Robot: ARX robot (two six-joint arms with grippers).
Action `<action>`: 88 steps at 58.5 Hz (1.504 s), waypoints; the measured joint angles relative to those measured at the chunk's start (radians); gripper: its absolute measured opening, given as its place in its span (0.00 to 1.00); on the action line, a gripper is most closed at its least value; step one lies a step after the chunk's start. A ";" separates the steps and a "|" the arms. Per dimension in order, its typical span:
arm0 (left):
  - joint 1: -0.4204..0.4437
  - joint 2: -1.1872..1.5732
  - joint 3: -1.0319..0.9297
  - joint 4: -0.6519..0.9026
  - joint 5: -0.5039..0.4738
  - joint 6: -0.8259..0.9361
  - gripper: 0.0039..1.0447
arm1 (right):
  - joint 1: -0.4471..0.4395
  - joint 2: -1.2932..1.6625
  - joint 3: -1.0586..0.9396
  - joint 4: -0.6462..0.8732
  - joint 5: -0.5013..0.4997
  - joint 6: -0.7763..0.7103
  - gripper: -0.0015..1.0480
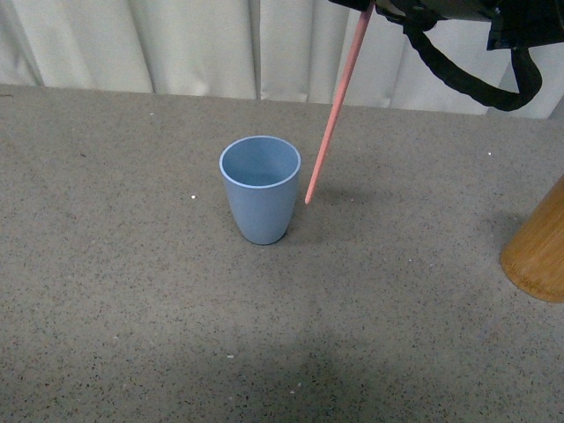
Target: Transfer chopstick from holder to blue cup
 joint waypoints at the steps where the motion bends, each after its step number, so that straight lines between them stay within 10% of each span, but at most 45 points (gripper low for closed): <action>1: 0.000 0.000 0.000 0.000 0.000 0.000 0.94 | 0.000 0.000 0.000 0.000 0.000 0.000 0.01; 88: 0.000 0.000 0.000 0.000 0.000 0.000 0.94 | 0.016 0.092 0.138 -0.055 0.069 0.001 0.01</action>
